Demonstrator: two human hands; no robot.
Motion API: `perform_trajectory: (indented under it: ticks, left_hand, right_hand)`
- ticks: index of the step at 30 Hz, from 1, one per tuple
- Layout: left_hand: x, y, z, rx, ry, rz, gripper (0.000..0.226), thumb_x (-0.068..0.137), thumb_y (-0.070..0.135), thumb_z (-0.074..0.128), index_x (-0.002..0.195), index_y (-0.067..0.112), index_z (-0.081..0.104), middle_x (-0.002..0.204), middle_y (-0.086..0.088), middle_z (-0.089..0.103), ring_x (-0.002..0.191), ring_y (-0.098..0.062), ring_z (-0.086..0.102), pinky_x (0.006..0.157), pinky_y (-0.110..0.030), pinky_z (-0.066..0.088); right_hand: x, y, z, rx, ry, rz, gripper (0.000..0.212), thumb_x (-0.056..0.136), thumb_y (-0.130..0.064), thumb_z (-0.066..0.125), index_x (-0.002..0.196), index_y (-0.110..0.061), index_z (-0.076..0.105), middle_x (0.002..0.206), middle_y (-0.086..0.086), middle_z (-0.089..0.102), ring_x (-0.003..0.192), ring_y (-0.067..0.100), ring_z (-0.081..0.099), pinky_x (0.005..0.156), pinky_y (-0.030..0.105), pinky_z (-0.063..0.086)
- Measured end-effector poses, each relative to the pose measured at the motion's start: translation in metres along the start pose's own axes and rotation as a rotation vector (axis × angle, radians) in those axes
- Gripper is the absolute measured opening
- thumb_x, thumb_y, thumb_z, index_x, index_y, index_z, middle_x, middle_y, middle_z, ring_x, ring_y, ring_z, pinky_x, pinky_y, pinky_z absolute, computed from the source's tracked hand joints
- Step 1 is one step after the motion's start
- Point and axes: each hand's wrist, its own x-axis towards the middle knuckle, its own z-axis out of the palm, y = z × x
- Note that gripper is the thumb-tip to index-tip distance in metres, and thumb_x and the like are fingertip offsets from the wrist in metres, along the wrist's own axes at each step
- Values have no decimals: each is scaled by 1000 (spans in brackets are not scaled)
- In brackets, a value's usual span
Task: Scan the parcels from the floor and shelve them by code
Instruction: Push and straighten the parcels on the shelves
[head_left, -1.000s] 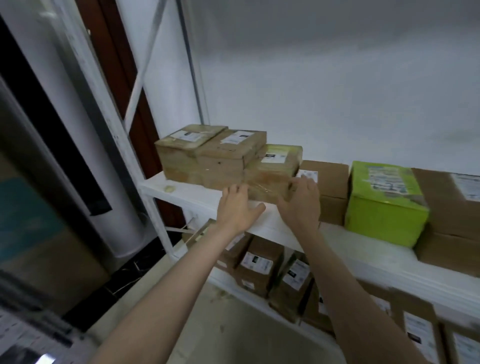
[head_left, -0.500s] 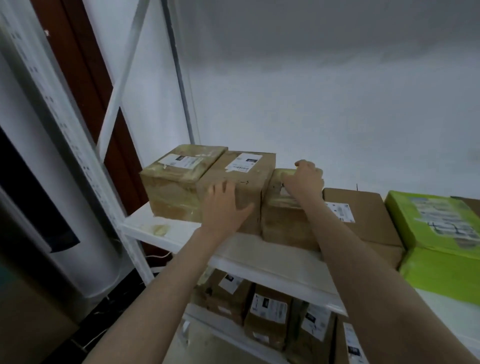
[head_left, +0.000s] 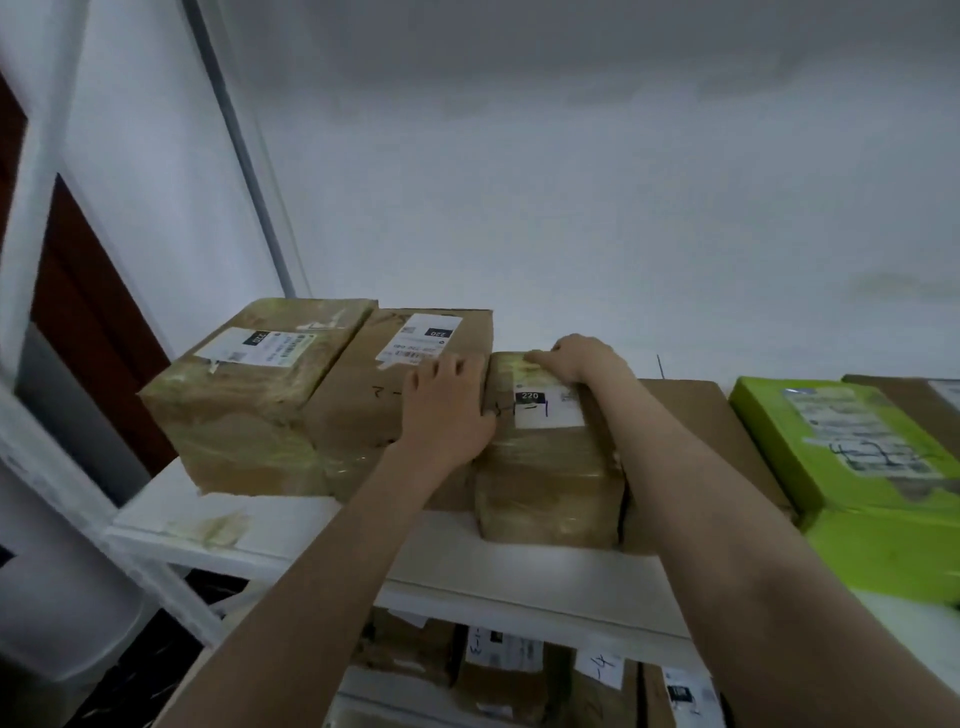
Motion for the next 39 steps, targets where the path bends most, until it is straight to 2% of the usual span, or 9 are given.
perform_trajectory:
  ticks: [11, 17, 20, 23, 26, 28, 31, 35, 39]
  left_hand:
    - [-16, 0, -15, 148, -242, 85, 49, 93, 19, 50, 142, 20, 44, 147, -13, 33, 135, -40, 28, 113, -56, 29]
    - [-30, -11, -23, 141, -237, 189, 46, 98, 27, 47, 144, 22, 42, 146, -12, 35, 134, -38, 30, 111, -52, 32]
    - [-24, -38, -39, -171, -132, 225, 50, 103, 36, 41, 151, 20, 37, 144, -13, 47, 132, -36, 41, 107, -48, 39]
    - [-4, -97, -58, -188, 87, 60, 64, 96, 60, 49, 142, 15, 46, 138, -15, 54, 126, -35, 50, 103, -51, 44]
    - [5, -174, -66, -33, -66, -312, 106, 78, 89, 41, 158, 22, 22, 164, -20, 14, 150, -47, 11, 118, -69, 9]
    - [3, -220, -68, -31, -165, -455, 128, 57, 102, 36, 160, 30, 13, 166, -21, -2, 149, -52, -7, 112, -75, -6]
    - [-1, -255, -74, -96, -289, -488, 143, 35, 108, 32, 158, 38, 16, 165, -23, -4, 147, -56, -5, 109, -80, -3]
    - [-2, -266, -73, -111, -294, -469, 125, 53, 101, 49, 157, 39, 18, 162, -19, 8, 148, -49, 8, 110, -79, 7]
    - [-11, -281, -69, -47, -293, -401, 129, 53, 102, 44, 159, 36, 12, 164, -19, 4, 151, -45, 3, 112, -77, 3]
  right_hand:
    - [-46, 57, 3, -84, 114, 341, 97, 88, -83, 8, 142, -15, 51, 154, 10, 41, 151, 29, 13, 109, 75, 6]
    - [-44, 57, 12, 31, 122, 355, 115, 72, -91, 4, 138, -12, 54, 149, 13, 47, 144, 38, 25, 114, 66, 15]
    - [-54, 23, 1, 91, 210, 294, 82, 93, -72, 29, 139, -7, 49, 146, 17, 47, 142, 40, 27, 115, 61, 19]
    - [-60, -38, -5, 175, 347, 124, 69, 94, -58, 47, 143, -9, 45, 145, 14, 48, 137, 36, 38, 109, 51, 35]
    - [-65, -111, 11, 210, 239, -76, 65, 92, -53, 55, 139, -10, 48, 139, 13, 54, 127, 33, 49, 97, 38, 42]
    - [-65, -150, 33, 116, 151, -96, 65, 84, -62, 54, 129, -14, 54, 129, 13, 57, 127, 37, 48, 102, 45, 40]
    - [-75, -178, 57, 21, 175, 23, 83, 73, -73, 51, 138, -22, 48, 144, 17, 43, 139, 47, 27, 108, 59, 30]
    - [-92, -181, 59, 58, 233, 101, 83, 77, -75, 55, 144, -28, 44, 151, 12, 38, 140, 43, 24, 108, 54, 29]
    - [-109, -186, 65, 56, 241, 145, 80, 78, -76, 54, 143, -30, 45, 150, 9, 40, 139, 43, 25, 108, 52, 33]
